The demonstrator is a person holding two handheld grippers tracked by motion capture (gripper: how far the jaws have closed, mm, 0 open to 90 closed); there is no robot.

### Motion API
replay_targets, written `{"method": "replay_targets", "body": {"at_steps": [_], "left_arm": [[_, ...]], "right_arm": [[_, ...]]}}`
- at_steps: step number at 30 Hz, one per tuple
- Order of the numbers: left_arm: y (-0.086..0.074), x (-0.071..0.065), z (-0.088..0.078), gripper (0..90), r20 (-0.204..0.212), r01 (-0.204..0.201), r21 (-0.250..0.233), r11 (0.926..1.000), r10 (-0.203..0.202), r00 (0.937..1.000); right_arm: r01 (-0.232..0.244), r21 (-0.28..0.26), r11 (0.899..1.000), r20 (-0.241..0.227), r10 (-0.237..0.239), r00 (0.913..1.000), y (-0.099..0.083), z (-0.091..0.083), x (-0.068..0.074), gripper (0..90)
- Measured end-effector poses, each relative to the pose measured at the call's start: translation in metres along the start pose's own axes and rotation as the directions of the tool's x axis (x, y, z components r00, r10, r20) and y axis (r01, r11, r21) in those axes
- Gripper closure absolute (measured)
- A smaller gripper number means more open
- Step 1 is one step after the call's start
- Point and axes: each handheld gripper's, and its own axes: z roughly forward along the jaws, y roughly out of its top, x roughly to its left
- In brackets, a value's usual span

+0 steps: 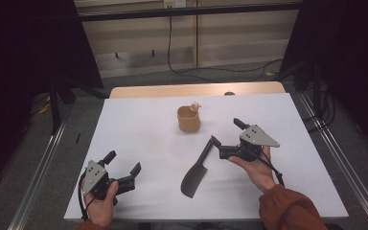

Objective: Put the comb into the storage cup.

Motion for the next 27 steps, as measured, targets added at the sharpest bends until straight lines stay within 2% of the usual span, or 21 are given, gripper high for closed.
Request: {"method": "replay_targets", "body": {"at_steps": [8, 17, 19, 23, 25, 27], "left_arm": [[0.0, 0.001, 0.0, 2.0, 0.0, -0.003, 0.003, 1.0, 0.003, 1.0], [-0.001, 0.0, 0.001, 2.0, 0.005, -0.001, 0.006, 1.0, 0.001, 1.0], [-0.001, 0.001, 0.001, 2.0, 0.004, -0.001, 0.008, 1.0, 0.001, 1.0], [-0.001, 0.001, 0.001, 2.0, 0.008, 0.001, 0.009, 1.0, -0.001, 1.0], [-0.001, 0.0, 0.002, 2.0, 0.011, 0.0, 0.009, 1.0, 0.0, 0.9999], [-0.001, 0.0, 0.002, 2.0, 0.013, 0.001, 0.009, 1.0, -0.001, 0.9999]], "right_arm": [[-0.016, 0.005, 1.0, -0.006, 0.016, 0.9998, 0.006, 0.018, -0.003, 2.7], [-0.025, -0.017, 1.0, -0.017, 0.025, 0.9995, 0.014, 0.04, -0.002, 2.9], [-0.042, -0.009, 0.999, -0.032, 0.042, 0.9986, 0.014, 0.044, -0.002, 4.3], [-0.042, 0.022, 0.999, -0.041, 0.042, 0.9983, 0.01, 0.047, -0.002, 7.8], [-0.038, 0.037, 0.999, -0.057, 0.04, 0.9976, 0.008, 0.048, -0.001, 13.8], [-0.032, 0.03, 0.999, -0.064, 0.034, 0.9974, 0.009, 0.048, -0.001, 17.8]]}}
